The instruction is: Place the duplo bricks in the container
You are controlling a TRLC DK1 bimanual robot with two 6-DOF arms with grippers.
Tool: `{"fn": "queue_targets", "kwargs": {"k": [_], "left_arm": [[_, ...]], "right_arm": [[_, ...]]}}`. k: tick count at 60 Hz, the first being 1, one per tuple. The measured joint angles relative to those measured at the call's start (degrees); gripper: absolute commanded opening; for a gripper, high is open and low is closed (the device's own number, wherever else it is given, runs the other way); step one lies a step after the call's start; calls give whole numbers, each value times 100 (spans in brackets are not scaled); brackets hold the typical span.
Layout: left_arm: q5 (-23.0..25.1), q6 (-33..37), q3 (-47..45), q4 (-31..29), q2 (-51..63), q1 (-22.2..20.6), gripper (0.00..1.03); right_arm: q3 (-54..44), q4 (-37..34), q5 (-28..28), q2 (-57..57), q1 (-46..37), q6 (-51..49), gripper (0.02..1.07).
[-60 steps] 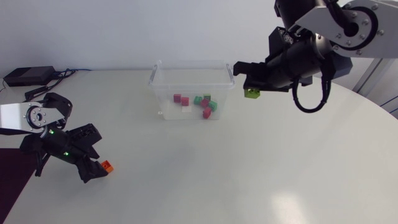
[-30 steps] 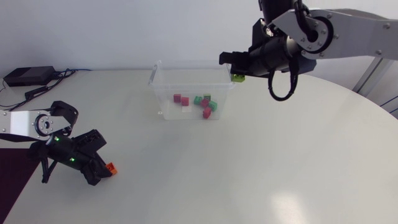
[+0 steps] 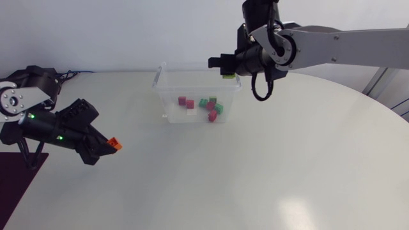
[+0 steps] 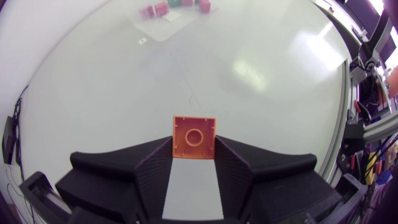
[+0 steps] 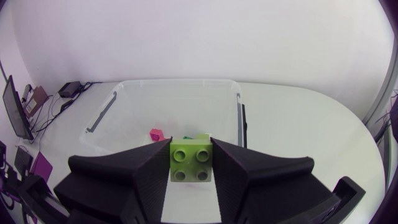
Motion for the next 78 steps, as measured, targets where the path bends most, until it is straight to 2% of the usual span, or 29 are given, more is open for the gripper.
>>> {"fn": "queue_targets", "kwargs": {"k": [7,12,13,14,18,19,31,40,45,65,78], "left_arm": [[129,-280,315,-37,-162,-101,29],[223,-514,588,-17,-230,-210,30],[238,-553,623,-4,-236,-225,30],[251,-636,678,42,-254,-258,30],[267,-920,820,297,-319,-389,31],[275,-988,846,372,-339,-420,31],[319,-1884,1005,1541,-382,-713,34],[267,-2461,1163,2347,-254,-887,36],[68,-2667,1276,2717,-92,-979,36],[-450,-2905,2229,3029,1086,-1480,37],[-627,-3056,3060,3062,1945,-1541,39]], "right_arm": [[105,195,111,160,72,-170,22],[179,361,297,278,96,-313,30],[199,369,323,299,98,-328,35],[229,378,367,332,101,-356,44],[297,455,407,435,103,-424,100],[313,461,420,463,103,-442,104],[306,551,496,516,87,-509,103],[-120,693,531,125,63,-549,103],[-501,887,575,-208,63,-621,103],[-1989,1071,640,-1923,66,-728,103],[-2533,776,658,-2964,66,-804,103]]}}
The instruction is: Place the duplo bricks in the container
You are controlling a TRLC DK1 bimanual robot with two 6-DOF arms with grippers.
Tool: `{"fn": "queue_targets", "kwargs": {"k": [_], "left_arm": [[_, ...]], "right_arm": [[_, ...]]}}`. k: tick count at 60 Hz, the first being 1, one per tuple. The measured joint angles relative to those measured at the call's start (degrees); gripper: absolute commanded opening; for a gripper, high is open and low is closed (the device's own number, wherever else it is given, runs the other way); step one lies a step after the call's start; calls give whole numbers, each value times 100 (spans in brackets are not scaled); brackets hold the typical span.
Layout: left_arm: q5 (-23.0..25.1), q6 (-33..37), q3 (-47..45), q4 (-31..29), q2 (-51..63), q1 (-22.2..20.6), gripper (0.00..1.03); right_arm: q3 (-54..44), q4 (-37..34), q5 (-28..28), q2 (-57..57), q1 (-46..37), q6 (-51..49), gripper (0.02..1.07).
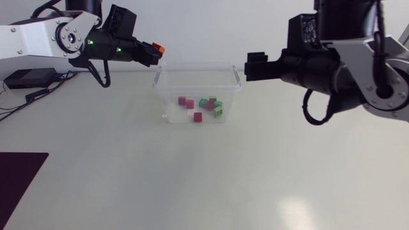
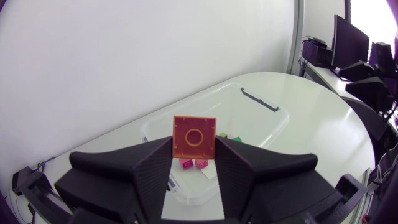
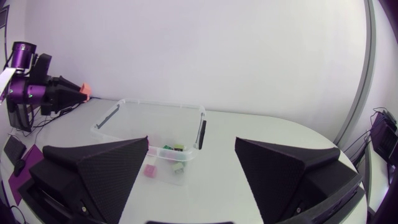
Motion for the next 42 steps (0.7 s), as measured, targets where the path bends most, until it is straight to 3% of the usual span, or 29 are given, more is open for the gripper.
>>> {"fn": "queue_targets", "kwargs": {"k": [27,30,32,34,37,42], "left_arm": [[-334,-101,1469,-162,1379,-225,42],[-343,-101,1749,-297,1558,-245,48],[-376,-101,1915,-400,1665,-260,58],[-446,-101,2070,-494,1770,-280,81],[-470,-101,2186,-549,1869,-299,101],[-481,-107,2199,-640,1919,-334,100]], "right_arm": [[-1156,-791,2,-1823,4,-4,103],[-1196,-916,4,-1974,4,-4,103],[-1209,-968,13,-2048,4,-4,103],[-1211,-1029,22,-2114,4,-4,103],[-1213,-1104,22,-2218,4,-4,103],[-1222,-1237,22,-2385,4,-4,103]]}}
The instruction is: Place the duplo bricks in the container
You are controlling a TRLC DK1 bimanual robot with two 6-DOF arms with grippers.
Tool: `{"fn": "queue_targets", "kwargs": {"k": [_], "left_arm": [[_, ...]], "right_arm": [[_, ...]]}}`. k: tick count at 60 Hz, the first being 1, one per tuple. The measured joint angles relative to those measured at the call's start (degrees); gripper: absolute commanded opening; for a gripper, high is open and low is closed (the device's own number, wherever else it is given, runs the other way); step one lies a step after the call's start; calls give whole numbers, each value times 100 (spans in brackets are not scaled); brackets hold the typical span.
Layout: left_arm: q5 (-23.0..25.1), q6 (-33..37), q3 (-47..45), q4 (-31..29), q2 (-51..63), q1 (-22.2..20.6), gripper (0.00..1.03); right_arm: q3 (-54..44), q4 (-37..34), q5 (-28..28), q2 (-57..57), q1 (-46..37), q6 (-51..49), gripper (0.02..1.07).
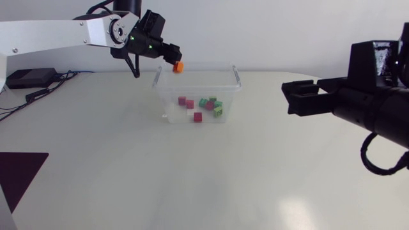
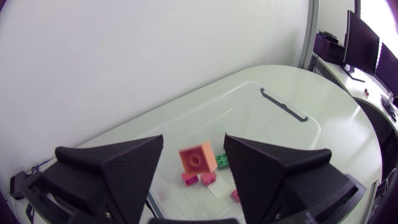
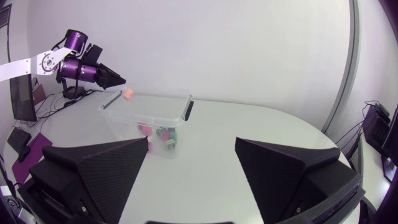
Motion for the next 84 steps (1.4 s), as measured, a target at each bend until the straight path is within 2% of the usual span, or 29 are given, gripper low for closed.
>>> {"fn": "queue_targets", "kwargs": {"k": [9,24,31,42,60,84], "left_arm": [[-98,-168,-153,-15,-109,-24,100],[-564,-299,-916,-13,-815,-22,100],[-605,-313,-1340,2,-1281,35,100],[-883,-313,-2146,221,-2214,232,100],[-1036,-286,-3324,350,-3683,675,100],[-1115,22,-5366,608,-6039,1099,100]], "right_arm": [[-90,-138,4,-249,0,0,103],[-352,-531,144,-999,-7,-160,103],[-479,-721,151,-1425,-98,-326,103],[-734,-922,153,-2061,-317,-570,103],[-957,-1027,155,-2726,-772,-813,103],[-1447,-1145,166,-3630,-1102,-1069,103]]}}
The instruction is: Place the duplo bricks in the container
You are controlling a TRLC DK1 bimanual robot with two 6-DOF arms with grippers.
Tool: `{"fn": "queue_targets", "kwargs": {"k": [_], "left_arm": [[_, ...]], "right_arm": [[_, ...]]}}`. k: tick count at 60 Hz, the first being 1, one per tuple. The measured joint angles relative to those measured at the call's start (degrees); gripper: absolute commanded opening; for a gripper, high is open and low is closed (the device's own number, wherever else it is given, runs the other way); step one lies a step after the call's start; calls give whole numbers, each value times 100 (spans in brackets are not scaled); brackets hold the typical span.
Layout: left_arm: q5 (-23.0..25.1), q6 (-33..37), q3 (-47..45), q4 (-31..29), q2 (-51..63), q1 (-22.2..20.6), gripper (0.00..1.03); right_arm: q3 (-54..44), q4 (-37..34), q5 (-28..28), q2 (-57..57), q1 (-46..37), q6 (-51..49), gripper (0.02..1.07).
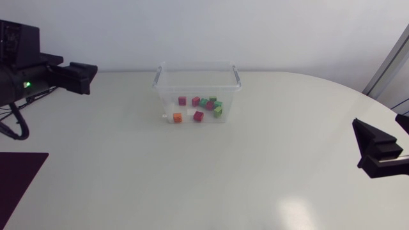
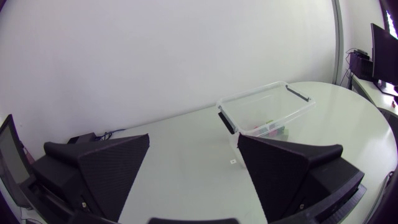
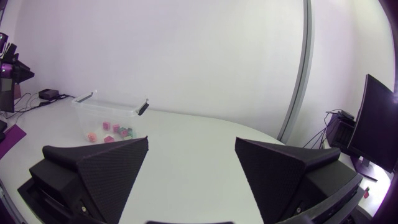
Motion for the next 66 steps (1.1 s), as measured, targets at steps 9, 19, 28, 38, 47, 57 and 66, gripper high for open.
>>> {"fn": "queue_targets", "kwargs": {"k": [9,19,28,38,47,57,66], "left_arm": [[-35,166,-632,2,-804,118,100],[-107,328,-1167,-2,-1633,164,100],[-177,452,-1602,-24,-2411,203,100],[-229,468,-2133,-13,-3128,212,100],[-225,293,-2575,72,-3488,247,99],[-208,-11,-3077,223,-3934,284,99],[-177,-326,-3536,398,-4345,334,99]], "right_arm": [[-192,-26,2,-304,-109,-87,103],[-310,-31,7,-553,-247,-162,103],[-560,-24,4,-935,-293,-258,103],[-872,205,-114,-1049,-417,-271,103],[-1226,601,-376,-1049,-629,-249,103],[-1589,1049,-664,-1054,-861,-190,103],[-1932,1497,-940,-1054,-1084,-77,103]]}}
